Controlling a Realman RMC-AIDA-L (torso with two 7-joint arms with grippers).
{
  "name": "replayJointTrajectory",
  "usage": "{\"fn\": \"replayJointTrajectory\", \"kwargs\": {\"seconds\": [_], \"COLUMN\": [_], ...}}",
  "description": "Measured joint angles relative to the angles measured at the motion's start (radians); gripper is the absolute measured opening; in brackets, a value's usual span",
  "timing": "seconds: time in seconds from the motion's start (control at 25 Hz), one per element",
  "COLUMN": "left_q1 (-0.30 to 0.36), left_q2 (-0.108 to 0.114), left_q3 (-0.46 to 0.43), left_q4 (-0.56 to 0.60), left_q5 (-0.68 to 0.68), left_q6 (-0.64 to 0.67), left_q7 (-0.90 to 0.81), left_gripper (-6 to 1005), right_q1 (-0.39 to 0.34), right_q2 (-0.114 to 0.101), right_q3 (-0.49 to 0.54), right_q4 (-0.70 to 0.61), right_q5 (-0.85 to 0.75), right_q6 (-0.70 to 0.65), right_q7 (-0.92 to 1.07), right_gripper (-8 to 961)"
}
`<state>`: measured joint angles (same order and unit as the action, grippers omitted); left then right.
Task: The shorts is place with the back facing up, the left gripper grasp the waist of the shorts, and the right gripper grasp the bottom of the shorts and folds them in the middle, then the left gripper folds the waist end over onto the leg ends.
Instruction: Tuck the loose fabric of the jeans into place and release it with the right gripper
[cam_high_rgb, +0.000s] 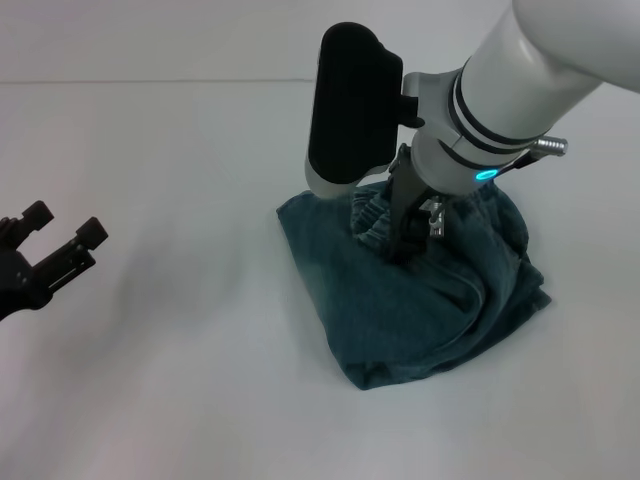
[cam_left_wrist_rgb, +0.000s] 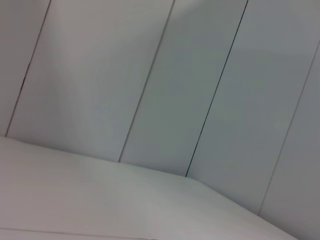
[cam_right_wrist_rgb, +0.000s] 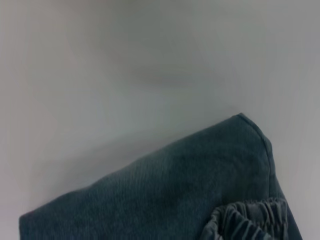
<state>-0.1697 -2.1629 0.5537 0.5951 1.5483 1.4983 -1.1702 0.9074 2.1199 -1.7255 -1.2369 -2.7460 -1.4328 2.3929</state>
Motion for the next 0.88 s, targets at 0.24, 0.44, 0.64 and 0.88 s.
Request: {"fn": "replayJointTrajectory", "kwargs": {"seconds": [0.24, 0.44, 0.64, 0.88], "left_q1": [-0.011, -0.020, -0.025, -0.030], "left_q2": [0.001, 0.002, 0.003, 0.003], "left_q3": [0.000, 0.000, 0.000, 0.000], "left_q4": [0.000, -0.001, -0.001, 0.003], "left_q5": [0.000, 0.000, -0.001, -0.001], "left_q6": [-0.008, -0.015, -0.015, -0.015], "left_q7": [0.000, 0.000, 0.000, 0.000], "left_gripper": [927, 927, 927, 927], "right_q1": [0.001, 0.000, -0.022, -0.076], "right_q2": [0.000, 0.000, -0.005, -0.012], "right_q3": [0.000, 0.002, 0.011, 0.062], "right_q4": [0.002, -0.011, -0.064, -0.161], "right_q5": [-0.001, -0.001, -0.006, -0.041], "right_q6": [-0.020, -0.052, -0.072, -0.107], "right_q7": [-0.008, -0.012, 0.008, 0.053], "right_gripper": [702, 395, 214, 119]}}
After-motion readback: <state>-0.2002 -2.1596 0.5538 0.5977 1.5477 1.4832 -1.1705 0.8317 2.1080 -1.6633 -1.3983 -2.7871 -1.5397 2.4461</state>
